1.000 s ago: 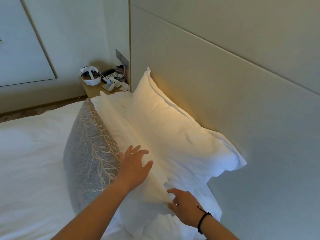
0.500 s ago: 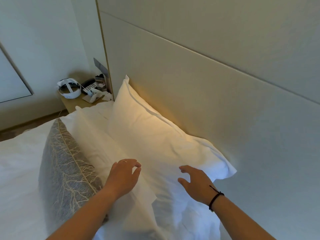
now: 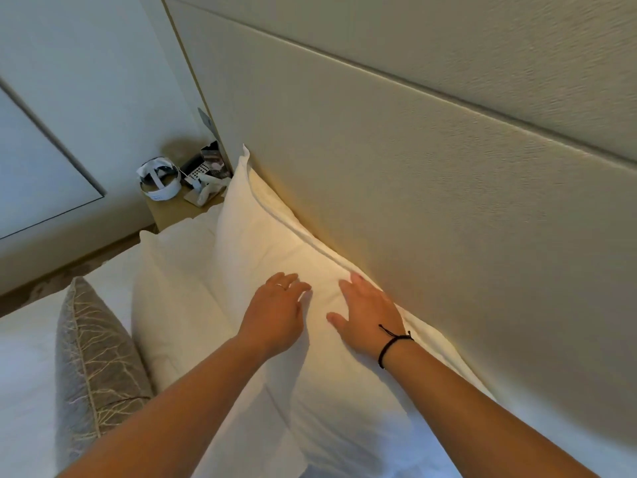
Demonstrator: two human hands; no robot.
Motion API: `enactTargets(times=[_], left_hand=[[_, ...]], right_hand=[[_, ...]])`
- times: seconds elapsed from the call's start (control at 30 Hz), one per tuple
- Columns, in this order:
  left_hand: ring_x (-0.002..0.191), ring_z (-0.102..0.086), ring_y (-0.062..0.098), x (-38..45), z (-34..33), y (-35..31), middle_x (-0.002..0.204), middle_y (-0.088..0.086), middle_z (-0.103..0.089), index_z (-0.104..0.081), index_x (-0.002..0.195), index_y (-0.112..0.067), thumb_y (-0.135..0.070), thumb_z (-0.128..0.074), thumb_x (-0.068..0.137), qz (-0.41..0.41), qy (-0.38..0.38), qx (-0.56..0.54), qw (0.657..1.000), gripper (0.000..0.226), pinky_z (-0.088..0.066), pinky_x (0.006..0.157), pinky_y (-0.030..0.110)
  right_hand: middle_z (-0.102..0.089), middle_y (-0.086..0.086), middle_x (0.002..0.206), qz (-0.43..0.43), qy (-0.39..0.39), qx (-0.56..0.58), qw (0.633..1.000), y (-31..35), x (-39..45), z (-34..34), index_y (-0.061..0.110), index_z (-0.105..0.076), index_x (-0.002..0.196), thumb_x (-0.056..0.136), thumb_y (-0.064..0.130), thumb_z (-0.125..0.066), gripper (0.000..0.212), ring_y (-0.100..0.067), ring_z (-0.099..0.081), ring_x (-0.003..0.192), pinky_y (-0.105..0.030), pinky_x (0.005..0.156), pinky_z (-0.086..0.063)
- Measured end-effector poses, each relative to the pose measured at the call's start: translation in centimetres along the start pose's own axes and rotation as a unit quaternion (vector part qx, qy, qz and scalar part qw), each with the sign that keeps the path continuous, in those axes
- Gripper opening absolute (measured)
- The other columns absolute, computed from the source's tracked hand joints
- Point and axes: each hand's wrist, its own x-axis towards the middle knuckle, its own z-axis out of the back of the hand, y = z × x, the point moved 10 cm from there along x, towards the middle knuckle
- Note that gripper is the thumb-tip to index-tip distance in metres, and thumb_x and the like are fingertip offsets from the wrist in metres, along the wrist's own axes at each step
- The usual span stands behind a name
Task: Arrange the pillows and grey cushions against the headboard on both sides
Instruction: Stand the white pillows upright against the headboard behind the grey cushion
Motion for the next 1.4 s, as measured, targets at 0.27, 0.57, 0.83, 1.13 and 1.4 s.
enactTargets(times=[0.27, 0.57, 0.83, 1.13, 1.4], left_hand=[[0.15, -0.019, 0.029, 6.6, -1.7, -2.3, 0.163, 0.002, -0.022, -0.03, 0.148, -0.025, -0.026, -0.048, 0.101, -0.063, 0.072, 0.145, 0.985, 0.05, -0.024, 0.119, 0.049], [0.145, -0.025, 0.029, 9.7, -3.9, -2.9, 0.15, 0.006, -0.043, -0.047, 0.14, -0.017, -0.023, -0.055, 0.098, -0.121, 0.181, 0.33, 0.919, 0.043, -0.01, 0.118, 0.054], [0.09, -0.063, 0.022, 7.9, -5.2, -2.4, 0.094, -0.002, -0.069, -0.069, 0.099, -0.021, -0.02, -0.051, 0.092, -0.206, 0.187, 0.416, 0.866, 0.019, -0.032, 0.081, 0.031], [0.086, -0.063, 0.023, 8.3, 3.2, -2.4, 0.097, 0.002, -0.068, -0.06, 0.11, -0.016, -0.018, -0.054, 0.094, -0.222, 0.071, 0.37, 0.899, 0.017, -0.032, 0.068, 0.029], [0.072, -0.06, 0.021, 6.9, 9.8, -2.1, 0.073, -0.004, -0.064, -0.061, 0.085, -0.02, -0.012, -0.06, 0.081, -0.219, -0.026, 0.347, 0.912, 0.01, -0.041, 0.074, 0.031]], right_hand=[[-0.021, -0.005, 0.161, -0.095, 0.006, 0.002, 0.996, -2.2, -1.7, -2.1, 0.022, -0.013, 0.154, 0.079, 0.08, -0.041, 0.099, -0.023, -0.022, 0.147, -0.042, 0.117, -0.023], [-0.063, -0.002, 0.123, -0.135, 0.061, -0.037, 0.988, -3.0, -2.8, -1.3, 0.017, -0.046, 0.131, 0.073, 0.085, -0.043, 0.089, -0.023, -0.059, 0.111, -0.037, 0.094, -0.047], [-0.064, 0.001, 0.103, -0.15, 0.06, -0.054, 0.985, -4.4, -4.5, -0.5, 0.02, -0.058, 0.105, 0.068, 0.09, -0.039, 0.082, -0.021, -0.059, 0.095, -0.035, 0.086, -0.046], [-0.066, -0.001, 0.098, -0.09, 0.036, -0.034, 0.995, 0.3, -5.1, 0.6, 0.019, -0.061, 0.095, 0.099, 0.045, -0.043, 0.031, -0.021, -0.06, 0.081, -0.029, 0.066, -0.036], [-0.064, 0.003, 0.09, -0.058, -0.096, -0.044, 0.993, 4.4, -7.4, 5.3, 0.023, -0.057, 0.087, 0.098, 0.044, -0.045, 0.026, -0.019, -0.061, 0.08, -0.03, 0.069, -0.033]])
